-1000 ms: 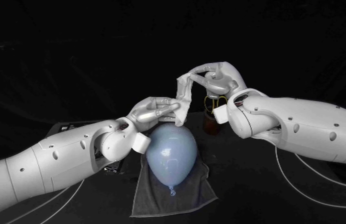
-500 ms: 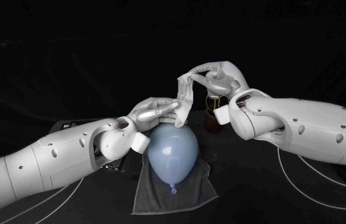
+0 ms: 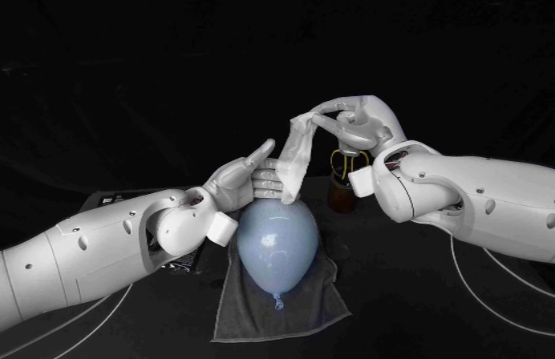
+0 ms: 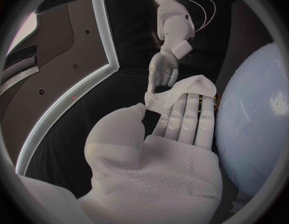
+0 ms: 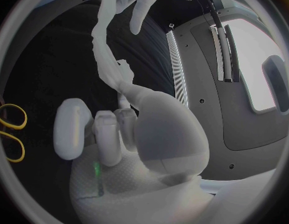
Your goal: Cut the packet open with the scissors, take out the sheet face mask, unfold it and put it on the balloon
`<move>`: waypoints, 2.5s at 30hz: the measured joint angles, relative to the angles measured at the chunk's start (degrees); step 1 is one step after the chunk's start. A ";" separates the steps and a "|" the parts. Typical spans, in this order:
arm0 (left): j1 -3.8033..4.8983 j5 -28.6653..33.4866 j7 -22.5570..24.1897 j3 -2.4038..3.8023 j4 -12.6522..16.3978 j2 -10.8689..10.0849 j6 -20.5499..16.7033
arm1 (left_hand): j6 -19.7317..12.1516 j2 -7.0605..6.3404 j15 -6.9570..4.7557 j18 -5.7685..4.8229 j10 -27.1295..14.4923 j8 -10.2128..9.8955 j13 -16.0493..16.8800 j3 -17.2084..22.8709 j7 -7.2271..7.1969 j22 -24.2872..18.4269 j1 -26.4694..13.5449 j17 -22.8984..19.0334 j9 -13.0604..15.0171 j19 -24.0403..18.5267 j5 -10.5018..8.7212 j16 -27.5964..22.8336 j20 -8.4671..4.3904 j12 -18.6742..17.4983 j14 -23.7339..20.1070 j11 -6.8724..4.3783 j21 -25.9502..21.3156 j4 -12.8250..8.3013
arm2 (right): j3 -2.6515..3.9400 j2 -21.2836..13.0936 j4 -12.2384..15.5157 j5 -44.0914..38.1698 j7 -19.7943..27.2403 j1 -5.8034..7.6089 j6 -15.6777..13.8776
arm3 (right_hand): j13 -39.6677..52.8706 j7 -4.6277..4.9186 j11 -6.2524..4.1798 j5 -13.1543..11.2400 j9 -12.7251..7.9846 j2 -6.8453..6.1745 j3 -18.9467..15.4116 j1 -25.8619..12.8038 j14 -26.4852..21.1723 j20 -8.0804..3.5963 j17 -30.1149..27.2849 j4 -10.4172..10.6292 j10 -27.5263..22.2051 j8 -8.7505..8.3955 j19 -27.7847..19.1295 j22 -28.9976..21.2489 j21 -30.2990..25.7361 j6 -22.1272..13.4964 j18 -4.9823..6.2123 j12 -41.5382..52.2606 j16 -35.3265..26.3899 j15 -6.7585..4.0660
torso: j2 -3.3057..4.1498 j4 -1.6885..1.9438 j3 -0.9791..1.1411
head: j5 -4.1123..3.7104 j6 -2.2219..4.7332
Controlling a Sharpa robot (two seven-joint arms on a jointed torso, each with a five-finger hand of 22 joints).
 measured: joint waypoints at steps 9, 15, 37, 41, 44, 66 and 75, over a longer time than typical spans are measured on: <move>0.00 1.54 -0.34 -0.04 0.12 -0.14 0.56 | -1.21 2.00 0.00 -0.35 -0.20 -0.08 0.00 -0.78 -0.37 0.01 -0.39 0.00 -0.18 -0.40 0.00 -0.27 0.01 0.00 0.00 0.20 -0.22 0.00 | 0.00 -0.25 0.34 0.08 0.19 0.00 -0.09 | -0.03 0.15 0.00 -0.01 0.02 0.00 0.00 0.00 -0.01 0.02 -0.01 0.00 0.00 -0.07 -0.03 -0.03 0.00 0.08 0.00 -0.10 -0.04 0.00 | 0.00 -0.01 -0.03 | -0.07 0.00; 0.00 2.11 -0.55 -0.08 0.13 -0.16 0.80 | -1.22 3.45 0.00 -0.37 -0.20 2.17 -0.01 -0.55 -0.37 0.01 4.08 -0.01 0.35 -0.82 0.00 -0.65 0.02 0.00 0.00 0.20 -0.48 -0.22 | 0.00 -0.41 0.44 0.12 0.26 0.00 -0.13 | -0.04 0.15 0.00 -0.01 0.02 0.00 -0.01 -0.01 -0.01 -0.13 -0.05 0.01 0.00 -0.18 0.13 -0.04 0.00 0.07 0.00 -0.10 0.02 0.01 | 0.01 -0.01 -0.03 | -0.09 0.01; -0.04 2.57 -1.01 -0.29 -0.19 -0.42 0.85 | -4.32 0.34 0.09 -0.39 -0.61 10.10 -0.02 5.65 -0.81 0.03 18.55 -0.28 1.84 -1.63 0.00 -1.85 0.01 0.00 0.34 0.20 -0.48 -2.13 | 0.11 -1.50 1.28 0.53 1.12 -0.01 -0.53 | -0.02 0.31 0.00 0.14 0.04 -0.01 -0.02 -0.01 -0.02 -0.12 0.00 0.02 0.00 0.05 0.12 0.00 0.00 -0.12 0.00 0.13 -0.01 0.02 | 0.03 0.01 0.02 | -0.27 -0.10; -0.04 2.59 -1.08 -0.30 -0.19 -0.45 0.85 | -4.58 0.26 -0.01 -0.39 -0.61 10.46 -0.02 5.98 -0.68 0.03 18.63 -0.28 1.88 -1.63 0.00 -1.86 0.02 0.00 0.44 0.20 -0.48 -2.13 | 0.12 -1.57 1.38 0.65 1.25 -0.01 -0.56 | -0.04 0.26 0.00 0.14 0.06 -0.02 -0.02 -0.02 -0.11 -0.12 0.00 0.02 0.00 0.00 0.12 0.00 0.00 -0.07 0.00 0.13 -0.03 0.11 | 0.03 -0.01 0.02 | -0.29 -0.14; -0.04 2.60 -1.11 -0.31 -0.20 -0.47 0.85 | -4.59 0.19 -0.01 -0.40 -0.61 10.94 -0.02 6.46 -0.68 0.03 19.15 -0.28 1.98 -1.63 0.00 -1.85 0.02 0.00 0.44 0.20 -0.48 -2.30 | 0.12 -1.63 1.43 0.75 1.37 -0.01 -0.57 | -0.05 0.15 0.00 0.14 0.07 -0.17 -0.02 -0.17 -0.11 -0.12 0.00 0.02 0.00 -0.02 0.11 -0.01 0.00 0.03 0.00 0.12 -0.17 0.11 | 0.03 -0.01 0.01 | -0.31 -0.16; -0.28 2.66 -1.11 -0.36 -0.51 -0.72 0.74 | -5.81 -1.30 -0.02 -0.41 -0.48 15.62 -0.02 11.49 -0.87 0.04 21.81 -0.29 2.98 -1.63 0.00 -2.10 0.02 0.00 0.84 0.08 -0.48 -4.12 | 0.17 -2.11 1.74 0.97 1.89 -0.02 -0.73 | 0.00 0.08 0.00 0.10 0.08 0.00 0.15 -0.34 -0.12 -0.10 -0.04 -0.15 0.00 0.19 0.10 -0.02 0.00 -0.10 -0.01 0.01 0.00 0.12 | 0.01 0.00 -0.02 | -0.46 -0.15; -0.33 2.98 -1.06 -0.36 -0.57 -0.89 0.70 | -6.56 -2.02 -0.22 -0.41 -0.39 18.24 -0.03 14.10 -0.98 0.04 22.15 -0.30 3.73 -1.63 0.00 -2.27 0.01 0.00 1.05 -0.02 -0.48 -4.86 | 0.19 -2.24 1.80 1.02 2.00 -0.02 -0.76 | -0.05 0.01 0.00 0.00 0.16 0.01 0.14 -0.47 -0.12 -0.01 0.00 -0.15 0.00 0.15 0.01 0.00 0.00 -0.21 0.00 0.13 -0.16 0.12 | 0.01 0.00 -0.01 | -0.50 -0.21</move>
